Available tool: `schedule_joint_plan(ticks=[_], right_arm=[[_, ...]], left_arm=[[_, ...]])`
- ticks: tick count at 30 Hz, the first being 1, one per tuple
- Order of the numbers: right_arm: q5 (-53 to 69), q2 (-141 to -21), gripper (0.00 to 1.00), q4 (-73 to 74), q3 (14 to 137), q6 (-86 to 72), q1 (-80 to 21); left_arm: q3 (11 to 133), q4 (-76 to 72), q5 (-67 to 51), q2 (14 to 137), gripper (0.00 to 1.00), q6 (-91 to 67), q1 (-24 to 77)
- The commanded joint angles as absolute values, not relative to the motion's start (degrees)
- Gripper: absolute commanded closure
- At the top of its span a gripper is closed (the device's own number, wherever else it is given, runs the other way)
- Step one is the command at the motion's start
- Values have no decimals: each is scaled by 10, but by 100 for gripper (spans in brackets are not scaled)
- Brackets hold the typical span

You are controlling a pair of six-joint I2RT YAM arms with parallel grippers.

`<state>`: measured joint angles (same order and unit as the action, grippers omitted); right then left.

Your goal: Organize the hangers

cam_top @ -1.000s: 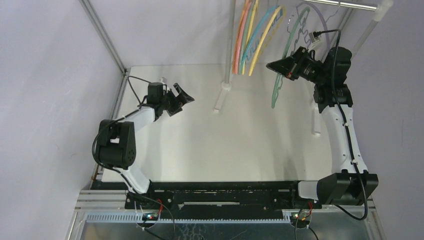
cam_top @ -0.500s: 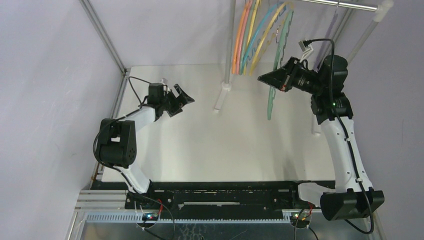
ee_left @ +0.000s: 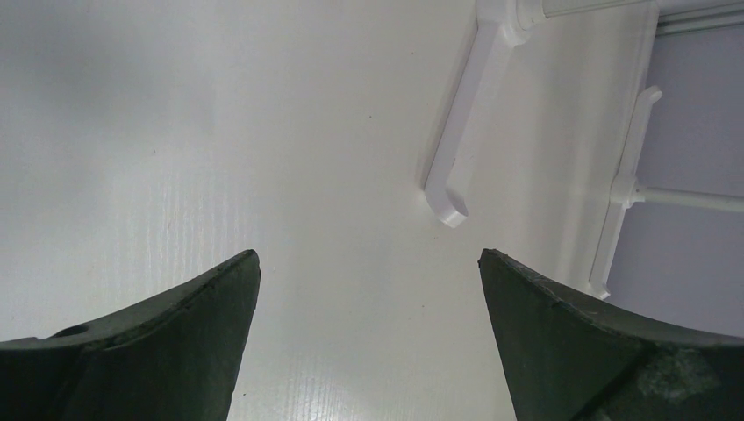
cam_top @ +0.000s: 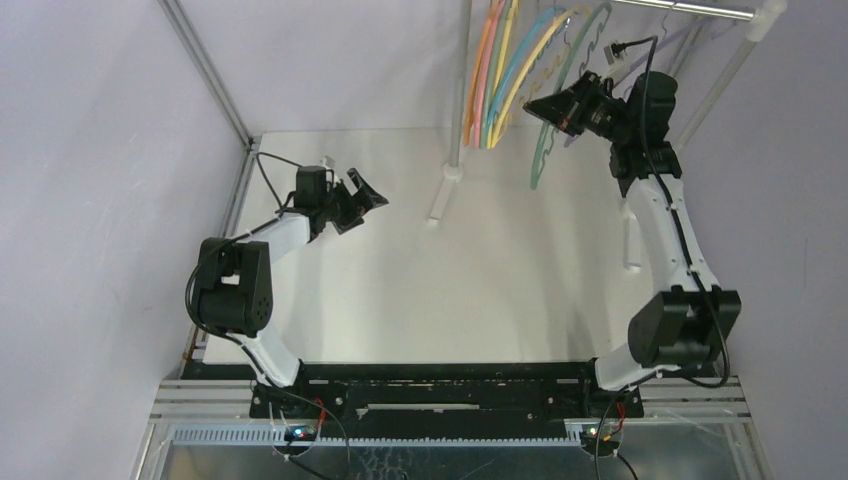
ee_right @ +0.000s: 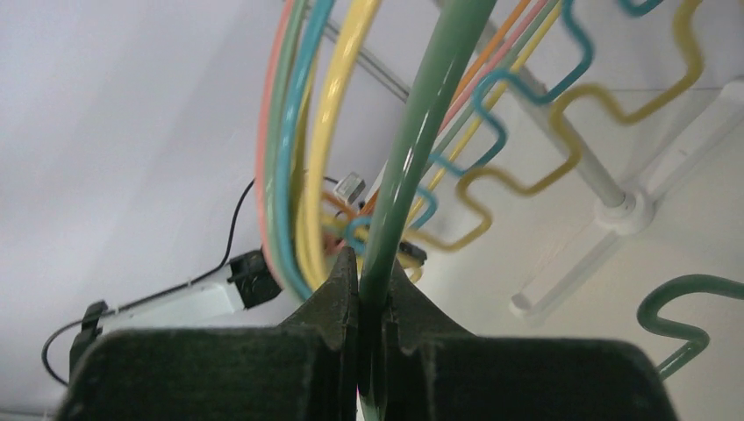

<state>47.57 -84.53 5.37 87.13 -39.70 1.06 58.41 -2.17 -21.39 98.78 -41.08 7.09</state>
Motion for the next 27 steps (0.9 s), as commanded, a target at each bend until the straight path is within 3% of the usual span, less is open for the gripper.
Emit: schedule_joint_plan(ticks=[1, 14, 27], right_arm=[[460, -882, 100, -77, 934, -451, 20], [465, -891, 100, -132, 946, -482, 30], [386, -945, 100, -159, 967, -576, 47]], left_arm=[[581, -31, -218, 961, 1, -398, 67], [586, -34, -216, 980, 1, -400, 64], [597, -30, -217, 990, 0, -396, 63]])
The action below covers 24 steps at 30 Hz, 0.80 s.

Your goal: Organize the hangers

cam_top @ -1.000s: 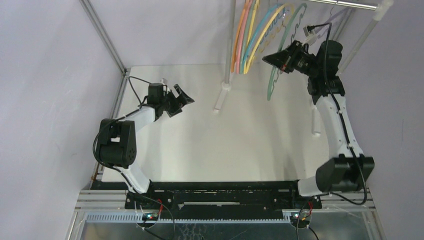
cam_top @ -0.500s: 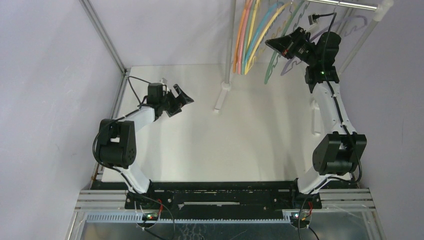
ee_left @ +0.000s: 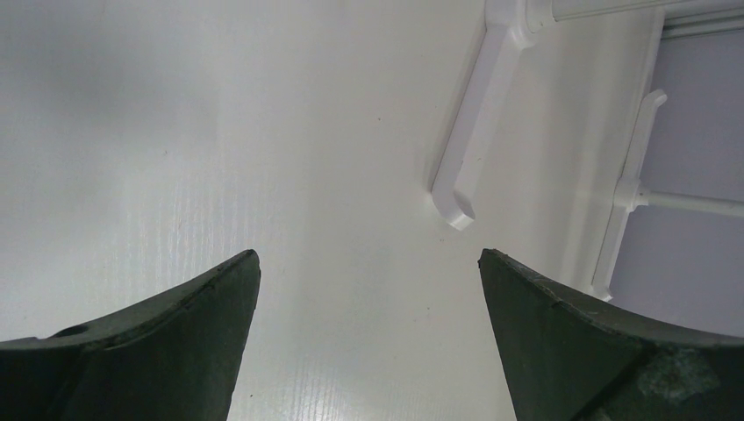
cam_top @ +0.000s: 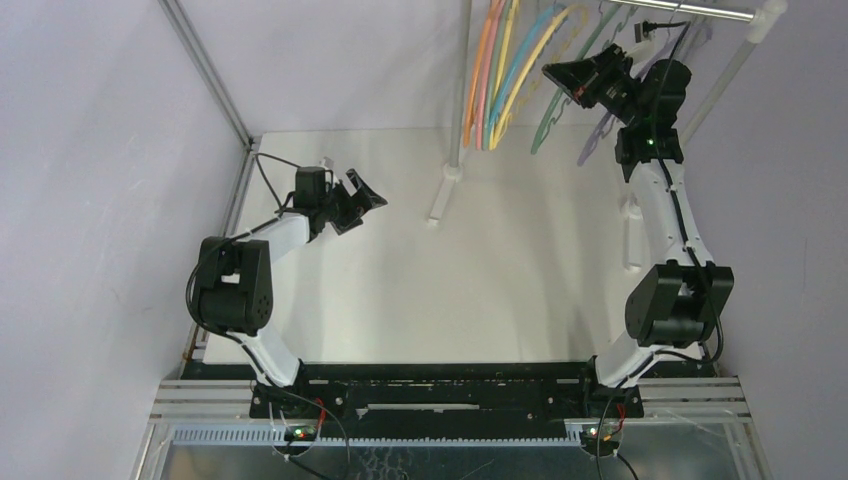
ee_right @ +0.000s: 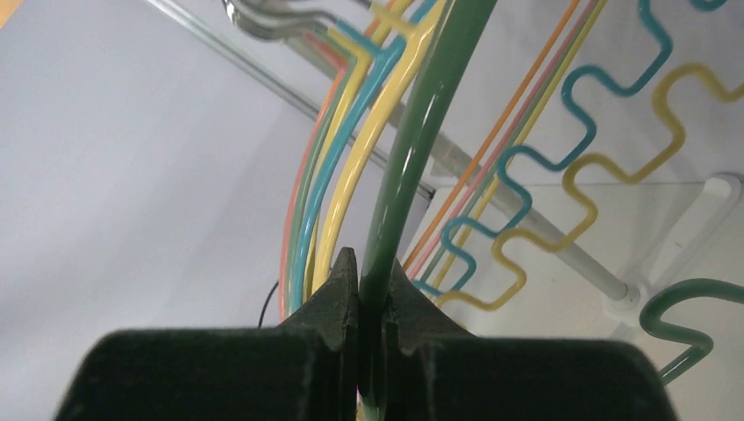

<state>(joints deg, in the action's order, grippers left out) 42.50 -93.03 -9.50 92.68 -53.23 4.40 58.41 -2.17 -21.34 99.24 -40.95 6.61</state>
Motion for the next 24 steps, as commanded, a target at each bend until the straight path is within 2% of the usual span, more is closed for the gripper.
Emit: schedule_joint_plan(ticks=[1, 9, 13, 15, 17, 19, 24], right_arm=[[379, -950, 100, -158, 970, -584, 47], [362, -972, 95, -100, 986, -568, 46], [361, -960, 84, -70, 967, -546, 47], [351, -945, 72, -50, 957, -526, 46], [331, -924, 29, -19, 952, -495, 43], [318, -904, 4, 3, 945, -470, 42], [299, -861, 0, 66, 939, -425, 42]], left_arm=[[596, -29, -216, 989, 0, -395, 64], [591, -21, -205, 982, 1, -388, 61], [594, -16, -202, 981, 0, -388, 60], [597, -12, -201, 979, 0, -388, 60], [598, -8, -198, 975, 1, -388, 59], [599, -6, -196, 972, 1, -377, 59], [600, 1, -190, 961, 1, -368, 60]])
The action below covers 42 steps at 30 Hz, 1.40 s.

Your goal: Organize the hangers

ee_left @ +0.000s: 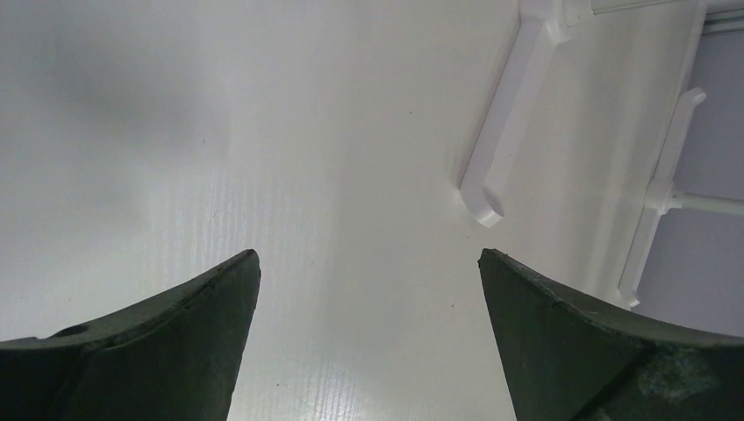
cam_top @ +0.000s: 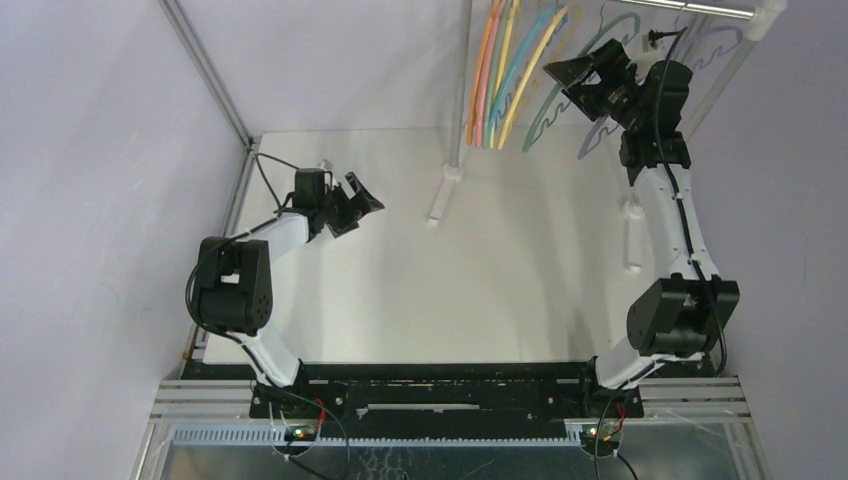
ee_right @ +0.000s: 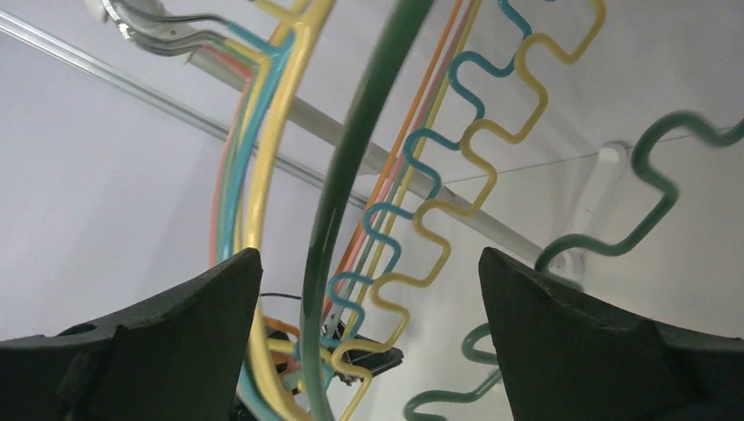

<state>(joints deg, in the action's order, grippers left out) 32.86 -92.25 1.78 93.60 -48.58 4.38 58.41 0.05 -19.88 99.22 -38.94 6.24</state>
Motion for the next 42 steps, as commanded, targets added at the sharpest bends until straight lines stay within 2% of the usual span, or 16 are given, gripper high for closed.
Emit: schedule_joint_plan(ticks=[1, 10, 20, 27, 42], right_arm=[[286, -851, 0, 86, 939, -408, 40], [163, -749, 0, 252, 915, -253, -13], [30, -611, 0, 319, 770, -129, -177], [-21, -616, 0, 353, 665, -108, -245], [-37, -636, 0, 313, 583, -93, -246]], left_arm=[[601, 6, -187, 958, 1, -364, 59], [608, 68, -120, 911, 1, -307, 60], [601, 106, -69, 877, 1, -264, 76], [587, 115, -40, 857, 1, -251, 100], [580, 119, -32, 851, 1, -238, 100]])
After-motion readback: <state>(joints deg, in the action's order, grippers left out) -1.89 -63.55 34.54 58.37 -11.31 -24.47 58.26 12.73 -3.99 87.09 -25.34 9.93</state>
